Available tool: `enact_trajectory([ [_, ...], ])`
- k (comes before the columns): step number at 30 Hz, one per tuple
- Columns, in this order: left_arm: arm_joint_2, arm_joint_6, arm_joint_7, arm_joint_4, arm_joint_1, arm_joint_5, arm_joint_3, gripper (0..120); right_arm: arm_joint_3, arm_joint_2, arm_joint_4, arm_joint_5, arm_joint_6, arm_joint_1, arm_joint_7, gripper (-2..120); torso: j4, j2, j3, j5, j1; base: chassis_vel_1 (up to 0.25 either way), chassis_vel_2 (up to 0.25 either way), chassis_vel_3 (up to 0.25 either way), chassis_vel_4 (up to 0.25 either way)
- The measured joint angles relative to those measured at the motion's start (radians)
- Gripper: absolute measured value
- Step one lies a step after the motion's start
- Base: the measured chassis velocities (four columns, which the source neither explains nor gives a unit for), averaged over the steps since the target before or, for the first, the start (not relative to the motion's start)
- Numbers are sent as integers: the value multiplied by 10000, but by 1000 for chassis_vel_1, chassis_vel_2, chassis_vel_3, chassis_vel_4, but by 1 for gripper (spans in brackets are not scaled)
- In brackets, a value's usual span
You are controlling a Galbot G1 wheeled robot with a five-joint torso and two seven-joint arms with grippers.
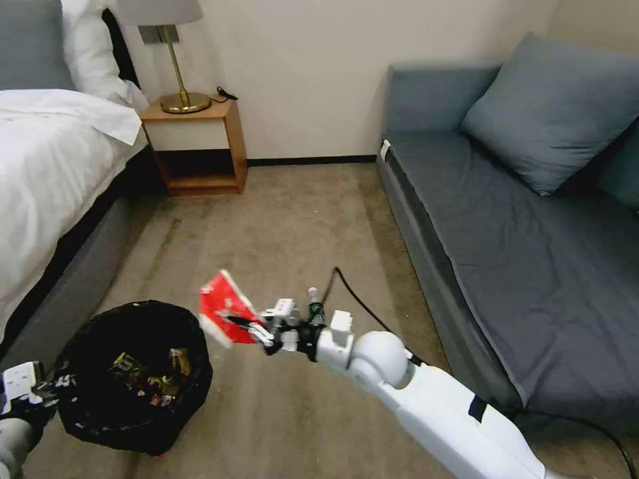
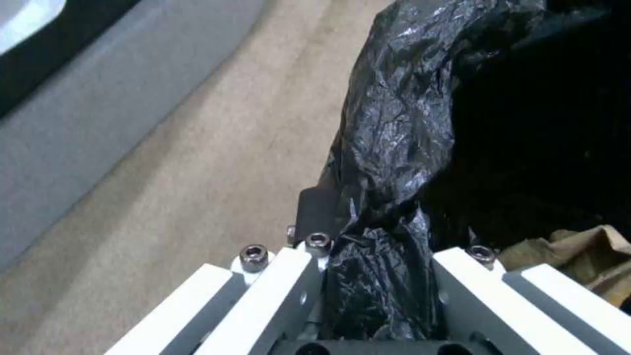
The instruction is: Pick up the trash bin, then pick up the garbage on the floor and place it into the trash bin.
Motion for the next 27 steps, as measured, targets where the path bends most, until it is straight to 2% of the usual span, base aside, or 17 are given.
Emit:
enact_trajectory([
  [1,0,0,0,0,0,0,0,3,0,0,0,0,0,0,0,0,0,0,0,0,0,0,0,0,0],
  [4,-14,0,-1,-116,63,0,-13,3,-1058,721,-370,-10,60,577,1163,0,-2,0,0,0,0,0,0,0,0],
  [6,-23,0,-1,-135,85,0,-17,3,-1304,949,-499,-13,88,710,1431,0,0,0,1,-1,0,0,0,0,0],
  [10,-134,0,-1,-258,122,0,6,3,-2240,2228,-1369,-115,252,1211,2453,0,2,0,0,-2,0,0,0,0,0],
  [18,-195,0,22,-331,165,0,-6,3,-2550,2849,-2149,-637,407,1220,2714,0,0,0,1,-2,0,0,0,0,0],
  [20,-196,0,25,-331,164,0,-6,3,-2549,2884,-2226,-742,436,1186,2727,4,-1,0,1,-2,0,0,0,0,0],
  [23,-197,0,24,-331,138,0,12,3,-2522,2889,-2297,-939,468,1134,2828,16,-1,0,1,-1,0,0,0,0,0],
  [24,-197,0,24,-331,138,0,12,3,-2522,2889,-2297,-939,468,1134,2828,16,-1,0,1,-1,0,0,0,0,0],
  [27,-198,0,19,-320,110,0,51,3,-2428,2855,-2359,-1147,510,1095,2718,30,-2,0,1,-1,0,0,0,0,0],
])
